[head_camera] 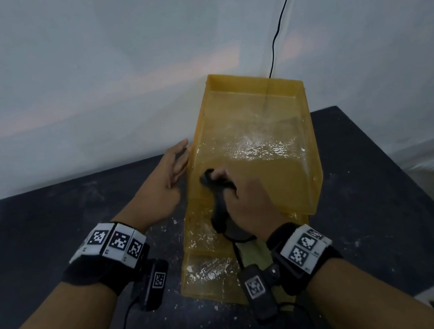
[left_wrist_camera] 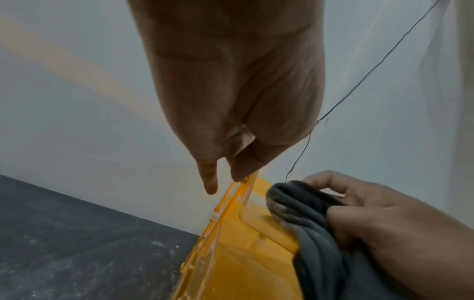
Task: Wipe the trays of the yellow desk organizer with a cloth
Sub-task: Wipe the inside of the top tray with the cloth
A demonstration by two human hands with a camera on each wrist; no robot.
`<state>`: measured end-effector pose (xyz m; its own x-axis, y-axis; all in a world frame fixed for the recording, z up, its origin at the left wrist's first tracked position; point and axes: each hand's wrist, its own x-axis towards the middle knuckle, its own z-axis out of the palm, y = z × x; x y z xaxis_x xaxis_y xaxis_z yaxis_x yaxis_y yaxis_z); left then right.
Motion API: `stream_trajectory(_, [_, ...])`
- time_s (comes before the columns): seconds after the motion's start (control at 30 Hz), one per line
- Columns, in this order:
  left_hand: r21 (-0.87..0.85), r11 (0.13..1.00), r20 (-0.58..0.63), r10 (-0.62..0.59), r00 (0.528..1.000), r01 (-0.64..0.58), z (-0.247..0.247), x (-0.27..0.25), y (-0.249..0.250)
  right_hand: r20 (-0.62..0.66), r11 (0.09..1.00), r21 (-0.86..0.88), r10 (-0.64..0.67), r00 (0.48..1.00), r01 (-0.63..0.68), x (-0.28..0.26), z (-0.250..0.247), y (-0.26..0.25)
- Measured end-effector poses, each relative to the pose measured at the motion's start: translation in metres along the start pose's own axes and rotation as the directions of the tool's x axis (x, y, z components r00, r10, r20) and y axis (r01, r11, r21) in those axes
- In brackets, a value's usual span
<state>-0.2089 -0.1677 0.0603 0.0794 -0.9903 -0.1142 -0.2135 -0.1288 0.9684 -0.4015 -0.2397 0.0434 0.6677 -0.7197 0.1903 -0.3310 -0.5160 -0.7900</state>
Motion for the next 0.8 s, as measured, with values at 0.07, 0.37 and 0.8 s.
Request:
stream_trajectory(0.07, [0.006, 1.0, -0.002, 0.005, 1.0, -0.005, 0.0, 0.0, 0.001, 0.0, 0.997, -0.065, 0.052, 0.999, -0.052, 0.008, 0.006, -0.006])
stream_trajectory(0.37, [0.023, 1.0, -0.081, -0.005, 0.997, 0.007, 0.005, 0.001, 0.004, -0.135, 0.999, -0.029, 0.018, 0.991, -0.022, 0.0, 0.007, -0.01])
stream_trajectory(0.8, [0.056, 0.998, -0.154, 0.026, 0.988, -0.018, 0.01, -0.001, 0.011, 0.031, 0.983, -0.153, -0.095, 0.995, 0.099, -0.039, 0.001, -0.006])
